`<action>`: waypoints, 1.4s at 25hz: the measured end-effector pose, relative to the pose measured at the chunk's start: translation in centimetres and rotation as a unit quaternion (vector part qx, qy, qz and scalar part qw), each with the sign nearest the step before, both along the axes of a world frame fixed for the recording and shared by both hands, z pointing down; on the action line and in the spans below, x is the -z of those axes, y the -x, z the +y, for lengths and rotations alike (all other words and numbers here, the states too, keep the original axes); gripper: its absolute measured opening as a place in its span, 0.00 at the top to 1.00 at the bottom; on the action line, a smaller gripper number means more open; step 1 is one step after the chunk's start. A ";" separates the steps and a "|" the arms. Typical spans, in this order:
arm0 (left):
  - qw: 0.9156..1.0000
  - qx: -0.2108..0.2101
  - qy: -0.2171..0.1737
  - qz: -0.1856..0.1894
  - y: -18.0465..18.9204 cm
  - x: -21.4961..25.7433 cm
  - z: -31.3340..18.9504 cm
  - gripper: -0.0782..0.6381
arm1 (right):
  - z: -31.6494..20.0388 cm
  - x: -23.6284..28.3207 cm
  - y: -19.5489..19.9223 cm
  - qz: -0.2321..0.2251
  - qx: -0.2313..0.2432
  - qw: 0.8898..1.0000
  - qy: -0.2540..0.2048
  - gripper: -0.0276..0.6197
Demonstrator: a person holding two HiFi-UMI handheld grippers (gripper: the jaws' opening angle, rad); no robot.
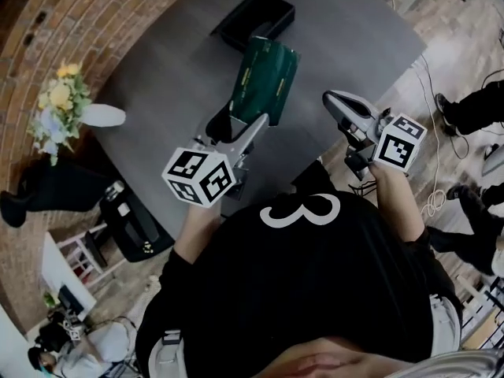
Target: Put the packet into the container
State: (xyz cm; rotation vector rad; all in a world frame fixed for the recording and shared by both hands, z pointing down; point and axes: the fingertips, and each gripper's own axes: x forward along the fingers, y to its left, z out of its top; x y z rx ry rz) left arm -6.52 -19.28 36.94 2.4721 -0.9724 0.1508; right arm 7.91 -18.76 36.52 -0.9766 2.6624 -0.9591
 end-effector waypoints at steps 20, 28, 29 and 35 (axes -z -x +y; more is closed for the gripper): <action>0.987 0.124 -0.055 -0.088 -0.9 3.9 -10.7 0.42 | -10.4 -1.2 -4.8 -0.011 0.107 0.994 0.021 0.95; 0.978 0.070 -0.108 -0.163 -2.9 5.4 -16.0 0.42 | -11.3 -1.3 -6.4 -0.008 0.108 0.994 0.015 0.95; 0.977 0.061 -0.114 -0.171 -3.0 5.4 -16.6 0.42 | -11.5 -1.2 -6.5 -0.009 0.105 0.994 0.013 0.95; 0.969 0.029 -0.120 -0.212 -3.2 3.8 -19.8 0.42 | -12.4 -0.9 -7.7 -0.007 0.099 0.995 0.008 0.95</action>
